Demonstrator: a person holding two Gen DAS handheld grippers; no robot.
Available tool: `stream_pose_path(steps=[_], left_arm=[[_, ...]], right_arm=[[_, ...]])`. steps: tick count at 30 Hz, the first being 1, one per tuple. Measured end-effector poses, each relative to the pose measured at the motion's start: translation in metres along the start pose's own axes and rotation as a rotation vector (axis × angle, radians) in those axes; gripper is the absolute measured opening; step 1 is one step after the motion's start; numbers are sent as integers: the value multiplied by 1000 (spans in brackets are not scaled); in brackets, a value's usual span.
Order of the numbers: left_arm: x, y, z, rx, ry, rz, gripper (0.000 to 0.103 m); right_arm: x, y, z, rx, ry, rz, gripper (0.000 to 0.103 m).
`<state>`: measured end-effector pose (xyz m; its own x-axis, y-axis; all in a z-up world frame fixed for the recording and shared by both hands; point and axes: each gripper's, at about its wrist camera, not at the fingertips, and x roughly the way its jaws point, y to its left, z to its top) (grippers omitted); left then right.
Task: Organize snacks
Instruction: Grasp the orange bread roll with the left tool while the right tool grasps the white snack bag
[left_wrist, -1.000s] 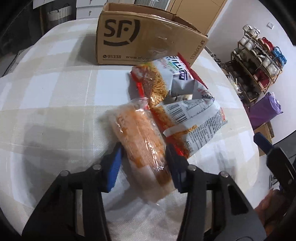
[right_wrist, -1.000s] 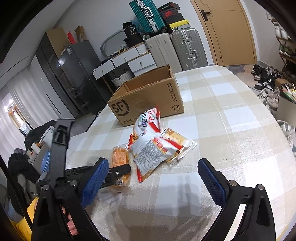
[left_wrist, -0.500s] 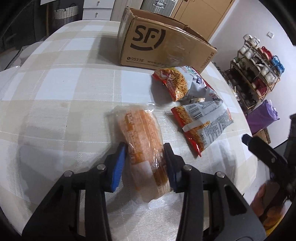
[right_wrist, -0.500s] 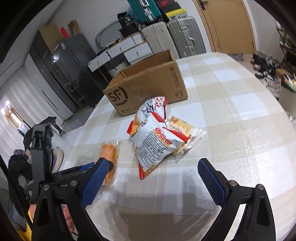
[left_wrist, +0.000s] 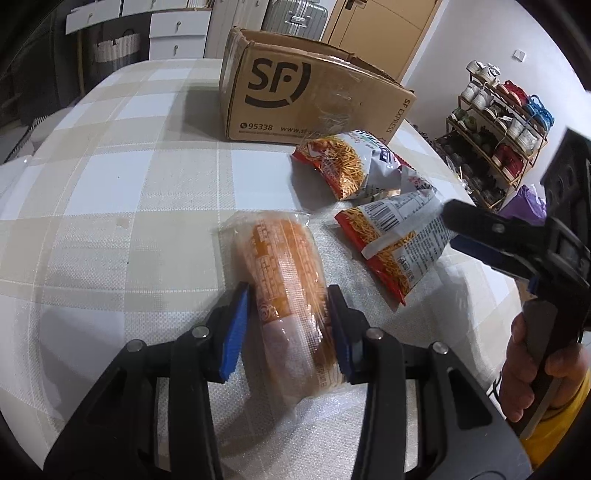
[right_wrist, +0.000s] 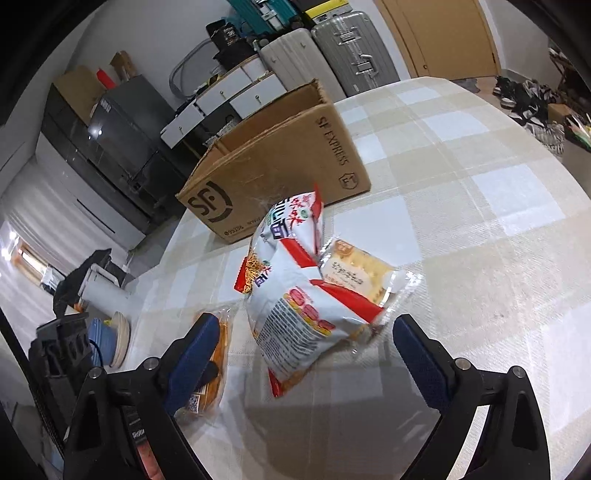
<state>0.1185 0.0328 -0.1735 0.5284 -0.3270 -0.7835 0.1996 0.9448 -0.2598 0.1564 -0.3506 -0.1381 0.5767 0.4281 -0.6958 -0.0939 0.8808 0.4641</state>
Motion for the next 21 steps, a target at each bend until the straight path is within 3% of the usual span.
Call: stream_pose_path(steps=[2,5,7,9,21], left_arm=[[0,-2,-1,12,-7,9,38],[-1,-1,-1,10,-9,1,38],[-1,1,-1,5,-10,-11,38],[-1,2,-2,6,-12,-13,38],[-2,3,-2,4,-13,-22,38]], right_arm=[[9,7,1,-32,13,-19,85],[19,18,0,-74,24,-29,84],[25,24,0,-101,26,-42,78],[28,27,-1,-120,20,-56,65],[30,35,-10,-175,-7,-44,51]])
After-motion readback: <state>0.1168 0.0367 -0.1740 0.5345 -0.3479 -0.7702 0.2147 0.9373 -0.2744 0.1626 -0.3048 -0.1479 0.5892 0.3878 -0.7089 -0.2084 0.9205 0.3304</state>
